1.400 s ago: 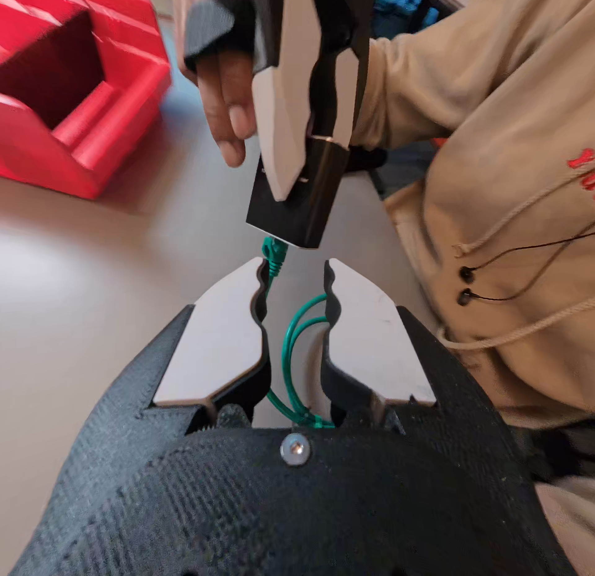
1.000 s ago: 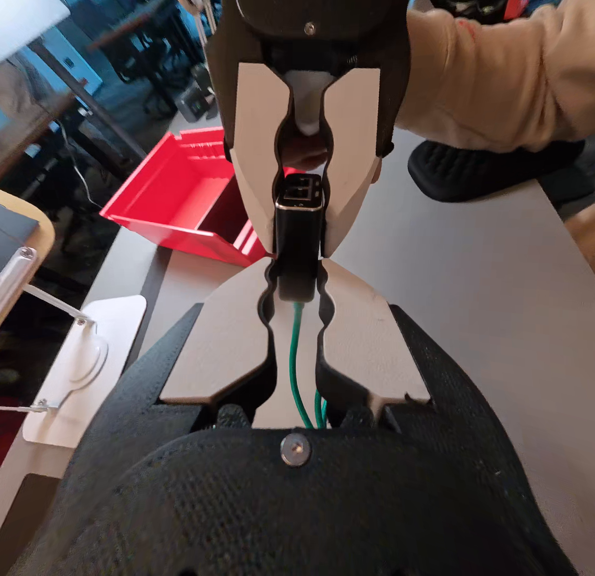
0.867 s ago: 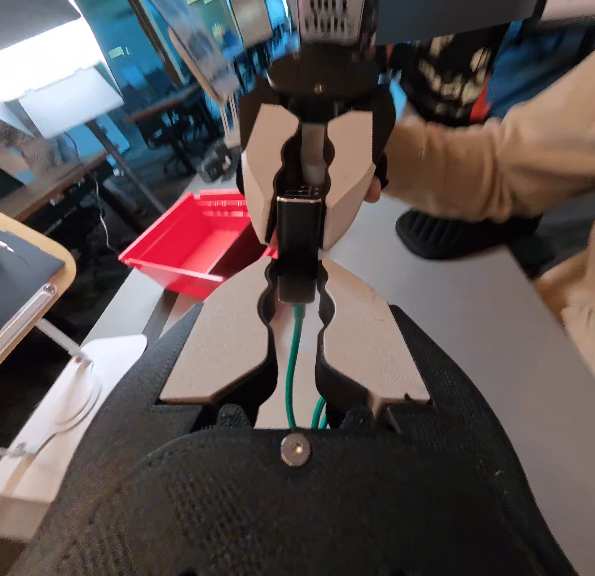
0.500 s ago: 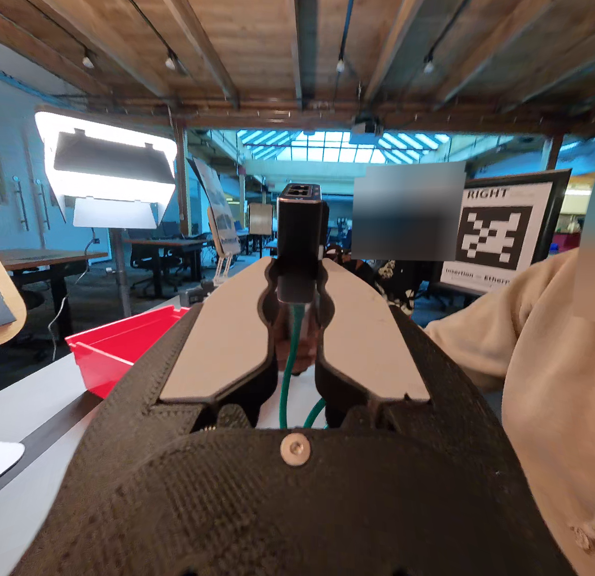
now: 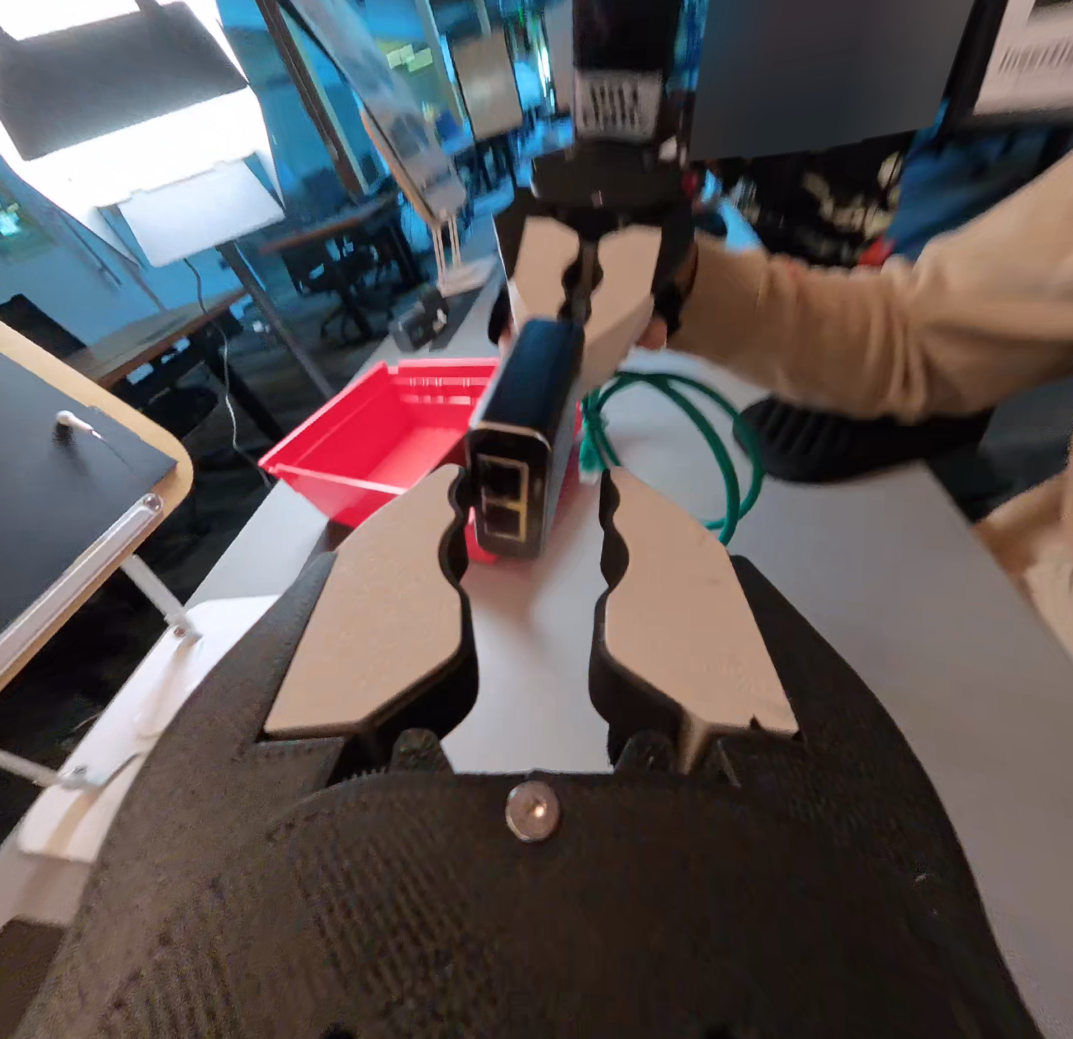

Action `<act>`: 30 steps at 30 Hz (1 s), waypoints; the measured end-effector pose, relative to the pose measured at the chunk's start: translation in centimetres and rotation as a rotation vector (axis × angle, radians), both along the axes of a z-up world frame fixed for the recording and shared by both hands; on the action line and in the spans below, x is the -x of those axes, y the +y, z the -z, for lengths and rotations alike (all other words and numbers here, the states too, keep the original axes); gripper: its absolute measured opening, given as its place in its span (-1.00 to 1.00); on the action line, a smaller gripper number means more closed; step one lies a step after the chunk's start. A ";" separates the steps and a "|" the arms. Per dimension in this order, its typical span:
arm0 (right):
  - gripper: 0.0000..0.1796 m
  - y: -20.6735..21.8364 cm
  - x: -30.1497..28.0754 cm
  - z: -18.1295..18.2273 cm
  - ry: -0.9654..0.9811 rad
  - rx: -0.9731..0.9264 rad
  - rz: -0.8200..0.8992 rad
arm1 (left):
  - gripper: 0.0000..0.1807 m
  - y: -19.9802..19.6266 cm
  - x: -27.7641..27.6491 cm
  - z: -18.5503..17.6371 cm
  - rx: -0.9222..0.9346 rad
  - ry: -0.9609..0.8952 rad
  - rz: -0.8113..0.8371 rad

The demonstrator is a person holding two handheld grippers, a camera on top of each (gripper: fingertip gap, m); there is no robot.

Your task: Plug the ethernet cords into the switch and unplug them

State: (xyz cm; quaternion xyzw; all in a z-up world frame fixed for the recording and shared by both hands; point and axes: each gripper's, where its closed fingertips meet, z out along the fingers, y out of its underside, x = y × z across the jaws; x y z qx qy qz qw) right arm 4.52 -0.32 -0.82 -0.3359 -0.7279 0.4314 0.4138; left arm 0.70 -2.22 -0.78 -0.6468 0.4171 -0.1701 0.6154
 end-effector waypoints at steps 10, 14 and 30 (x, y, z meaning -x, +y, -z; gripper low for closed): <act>-0.88 1.9 0.5 -0.6 0.036 0.031 0.103 | -0.71 1.4 -0.4 0.3 0.025 -0.096 -0.028; -0.65 4.4 0.9 -4.3 0.205 0.065 0.349 | -0.72 2.5 0.8 -0.9 0.108 -0.396 -0.024; -0.43 -8.2 10.9 7.6 0.008 0.712 0.127 | -0.72 6.3 8.4 0.2 0.252 -0.968 -0.264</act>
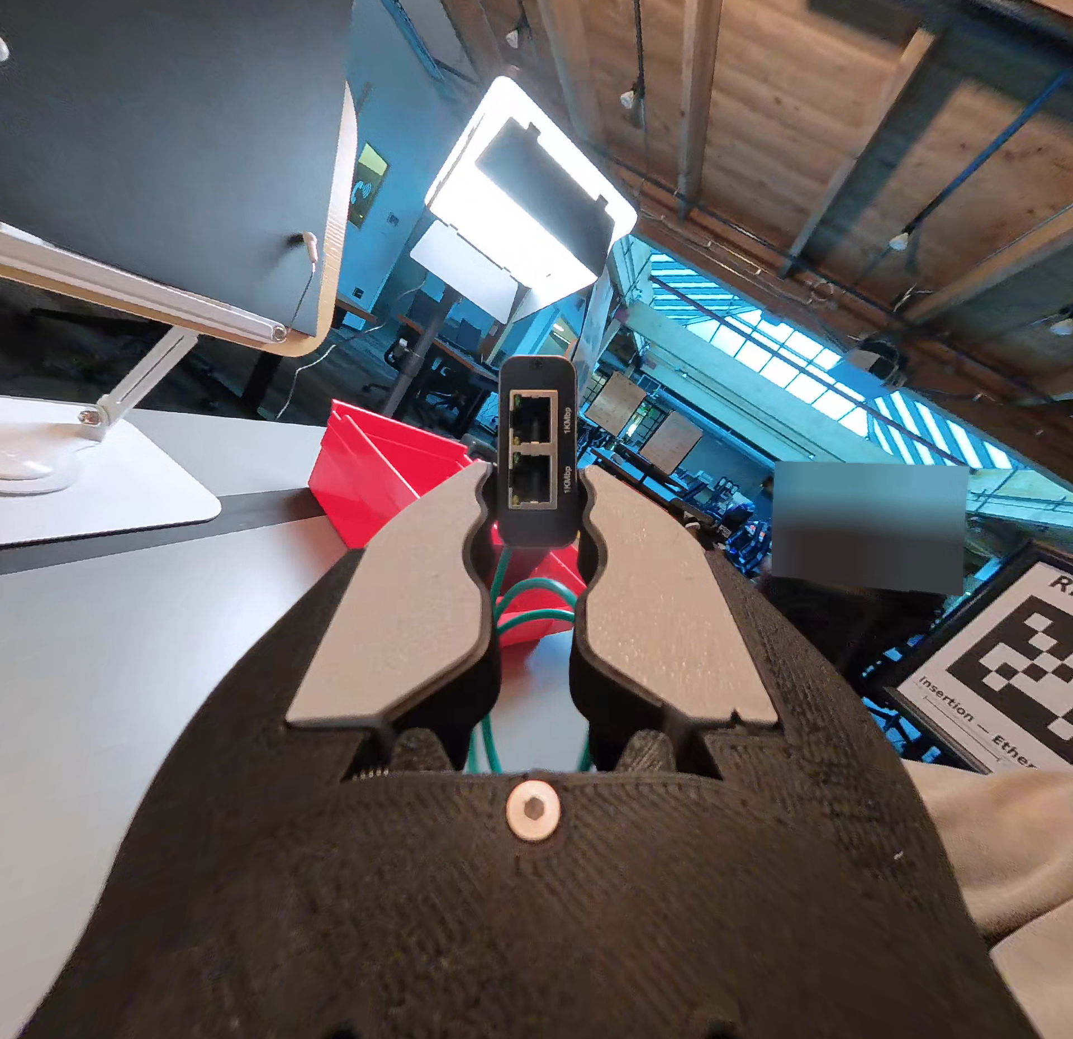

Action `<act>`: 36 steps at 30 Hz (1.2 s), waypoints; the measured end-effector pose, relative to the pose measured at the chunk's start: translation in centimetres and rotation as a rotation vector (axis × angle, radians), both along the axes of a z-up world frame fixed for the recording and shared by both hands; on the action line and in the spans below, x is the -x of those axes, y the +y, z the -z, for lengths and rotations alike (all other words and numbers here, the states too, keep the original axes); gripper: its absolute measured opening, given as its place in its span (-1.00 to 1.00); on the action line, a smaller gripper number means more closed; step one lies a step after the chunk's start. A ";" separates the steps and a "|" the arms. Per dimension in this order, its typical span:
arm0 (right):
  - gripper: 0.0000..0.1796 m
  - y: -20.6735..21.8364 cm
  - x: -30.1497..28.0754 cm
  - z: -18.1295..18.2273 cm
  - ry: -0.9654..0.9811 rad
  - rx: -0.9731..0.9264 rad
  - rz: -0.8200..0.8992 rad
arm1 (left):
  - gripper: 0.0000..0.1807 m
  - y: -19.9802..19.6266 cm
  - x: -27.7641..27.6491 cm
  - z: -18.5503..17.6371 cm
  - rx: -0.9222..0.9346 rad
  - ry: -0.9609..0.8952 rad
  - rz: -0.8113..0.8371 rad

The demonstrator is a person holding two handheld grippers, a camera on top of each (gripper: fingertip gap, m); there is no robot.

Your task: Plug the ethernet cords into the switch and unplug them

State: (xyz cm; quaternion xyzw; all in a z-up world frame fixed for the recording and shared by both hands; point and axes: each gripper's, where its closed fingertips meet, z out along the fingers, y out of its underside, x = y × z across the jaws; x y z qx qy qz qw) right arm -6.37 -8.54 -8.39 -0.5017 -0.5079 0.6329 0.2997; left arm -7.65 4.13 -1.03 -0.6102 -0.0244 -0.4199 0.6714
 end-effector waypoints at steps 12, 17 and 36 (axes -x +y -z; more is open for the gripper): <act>-0.37 10.3 -5.0 -9.3 0.369 0.180 0.139 | -0.72 -2.5 -6.9 -0.9 -0.159 0.140 0.279; -0.71 9.5 -5.8 -9.2 0.314 0.121 -0.003 | -0.72 -3.2 -8.1 -0.7 -0.178 0.189 0.346; -0.73 8.9 -9.8 -13.9 0.310 -0.389 0.108 | -0.59 -5.0 15.3 -0.7 0.258 0.872 -0.416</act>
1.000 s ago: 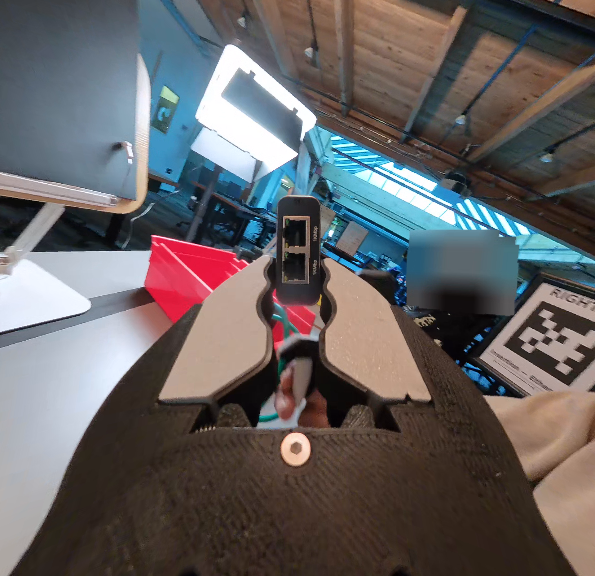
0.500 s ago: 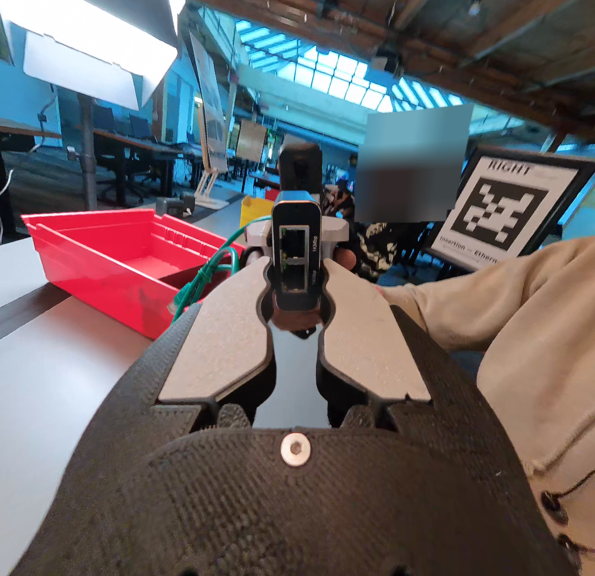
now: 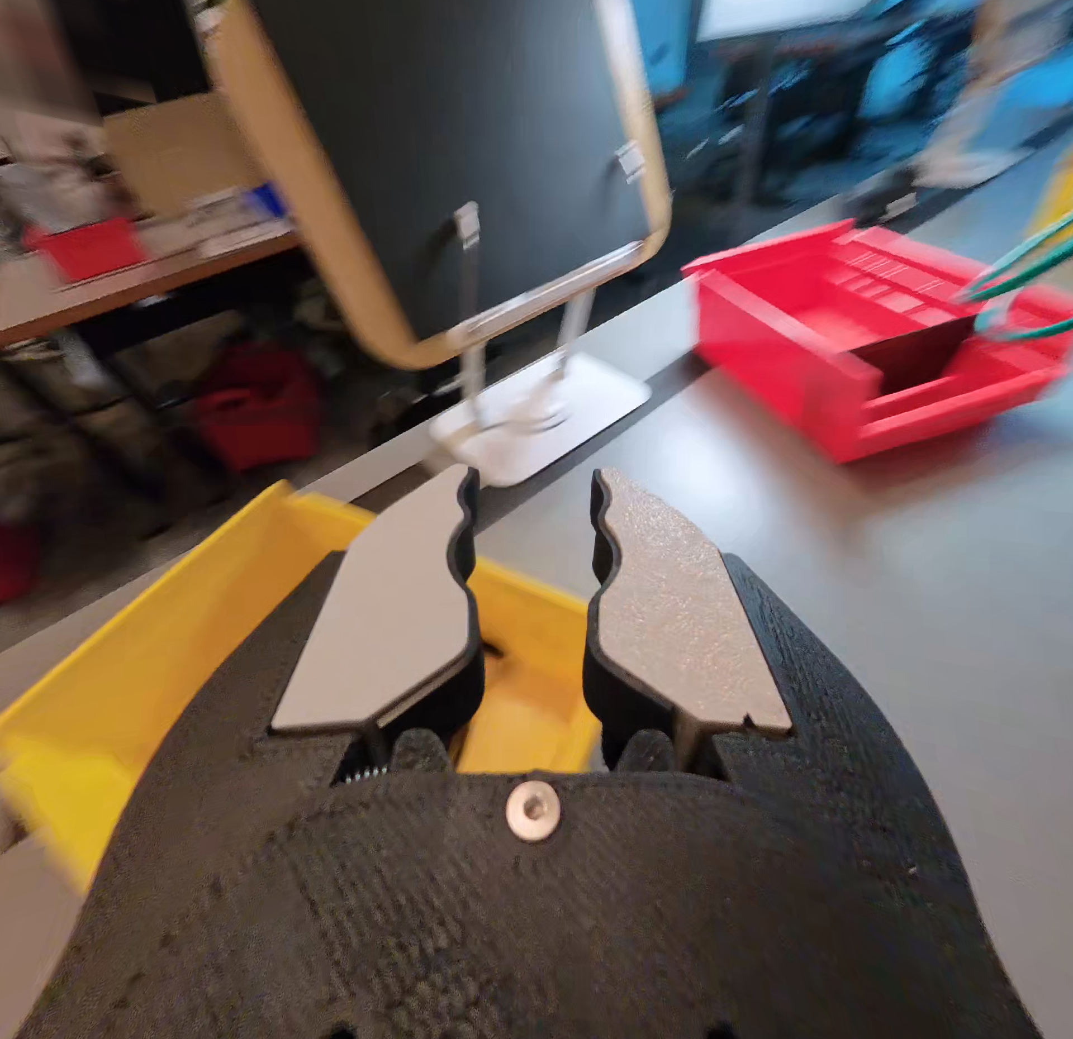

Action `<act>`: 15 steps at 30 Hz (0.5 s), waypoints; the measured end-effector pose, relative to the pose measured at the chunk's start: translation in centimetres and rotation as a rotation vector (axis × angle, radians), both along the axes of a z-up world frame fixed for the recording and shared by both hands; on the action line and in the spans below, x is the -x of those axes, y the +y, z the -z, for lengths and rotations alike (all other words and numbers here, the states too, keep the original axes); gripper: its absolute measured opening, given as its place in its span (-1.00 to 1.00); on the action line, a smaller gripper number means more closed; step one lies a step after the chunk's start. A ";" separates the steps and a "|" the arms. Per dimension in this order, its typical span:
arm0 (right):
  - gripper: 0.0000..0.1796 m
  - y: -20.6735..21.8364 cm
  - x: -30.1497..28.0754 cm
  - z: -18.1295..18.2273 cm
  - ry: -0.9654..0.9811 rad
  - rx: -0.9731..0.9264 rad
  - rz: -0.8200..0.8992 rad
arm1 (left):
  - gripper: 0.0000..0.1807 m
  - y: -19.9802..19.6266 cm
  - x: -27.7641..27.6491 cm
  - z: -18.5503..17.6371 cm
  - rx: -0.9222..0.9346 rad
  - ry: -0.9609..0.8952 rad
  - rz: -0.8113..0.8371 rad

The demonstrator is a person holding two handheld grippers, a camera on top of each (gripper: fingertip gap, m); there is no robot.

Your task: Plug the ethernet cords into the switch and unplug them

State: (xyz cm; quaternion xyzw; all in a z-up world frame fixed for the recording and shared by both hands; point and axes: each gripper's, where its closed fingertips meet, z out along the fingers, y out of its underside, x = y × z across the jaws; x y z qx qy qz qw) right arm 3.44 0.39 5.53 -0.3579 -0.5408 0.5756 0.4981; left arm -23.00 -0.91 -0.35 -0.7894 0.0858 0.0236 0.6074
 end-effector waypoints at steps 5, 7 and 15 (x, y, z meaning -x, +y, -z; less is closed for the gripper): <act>-0.72 0.5 0.3 0.7 -0.025 0.019 -0.003 | -0.59 -1.5 8.1 4.7 0.206 0.185 -0.273; -0.73 0.6 0.5 1.2 -0.043 0.017 -0.002 | -0.59 -2.3 10.3 6.4 0.286 0.239 -0.339; -0.72 0.6 1.1 2.2 -0.077 0.022 -0.014 | -0.55 -1.5 13.0 11.3 0.485 0.472 -0.414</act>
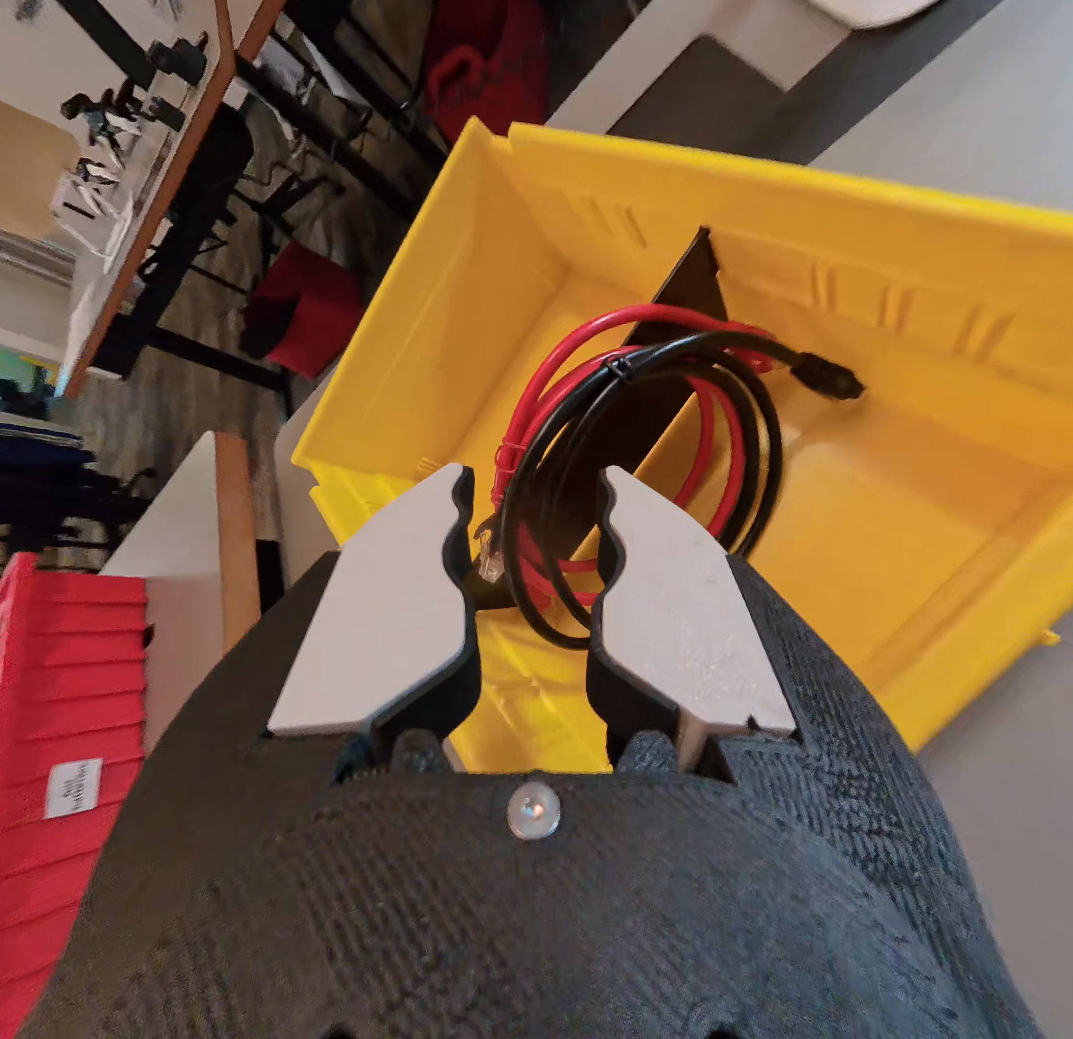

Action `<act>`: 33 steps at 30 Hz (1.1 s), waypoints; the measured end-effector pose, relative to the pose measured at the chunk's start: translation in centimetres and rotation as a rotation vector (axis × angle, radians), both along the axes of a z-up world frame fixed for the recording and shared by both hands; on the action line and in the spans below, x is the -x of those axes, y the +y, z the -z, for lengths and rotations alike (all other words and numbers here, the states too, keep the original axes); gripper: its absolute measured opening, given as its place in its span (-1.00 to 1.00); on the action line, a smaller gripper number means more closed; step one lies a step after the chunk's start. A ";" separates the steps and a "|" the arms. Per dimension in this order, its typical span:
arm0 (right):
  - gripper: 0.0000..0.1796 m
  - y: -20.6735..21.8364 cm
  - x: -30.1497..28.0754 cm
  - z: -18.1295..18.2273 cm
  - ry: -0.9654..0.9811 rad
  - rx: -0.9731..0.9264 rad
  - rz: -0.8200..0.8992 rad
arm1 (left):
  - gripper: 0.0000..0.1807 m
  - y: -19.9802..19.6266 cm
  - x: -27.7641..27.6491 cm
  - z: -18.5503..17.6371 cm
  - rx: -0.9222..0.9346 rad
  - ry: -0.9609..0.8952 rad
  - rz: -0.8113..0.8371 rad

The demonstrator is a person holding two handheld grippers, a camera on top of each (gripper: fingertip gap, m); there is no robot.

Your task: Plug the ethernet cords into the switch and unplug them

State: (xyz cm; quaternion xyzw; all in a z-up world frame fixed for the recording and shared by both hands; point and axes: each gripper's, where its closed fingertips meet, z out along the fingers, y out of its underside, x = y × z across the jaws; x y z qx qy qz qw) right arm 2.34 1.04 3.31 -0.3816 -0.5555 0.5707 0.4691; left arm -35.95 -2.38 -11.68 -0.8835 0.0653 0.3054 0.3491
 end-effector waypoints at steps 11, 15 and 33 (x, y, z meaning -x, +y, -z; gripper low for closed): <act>-0.72 0.9 -0.9 -0.9 0.021 -0.010 0.023 | -0.90 -0.8 -0.2 -2.7 -0.014 0.038 -0.068; -0.72 1.6 -1.4 -1.3 0.027 -0.002 0.038 | -0.92 -1.7 -4.2 -6.3 -0.083 -0.109 0.020; -0.72 3.0 -2.2 -1.4 0.011 -0.006 0.070 | -0.93 2.5 -26.8 3.1 0.288 -0.943 0.613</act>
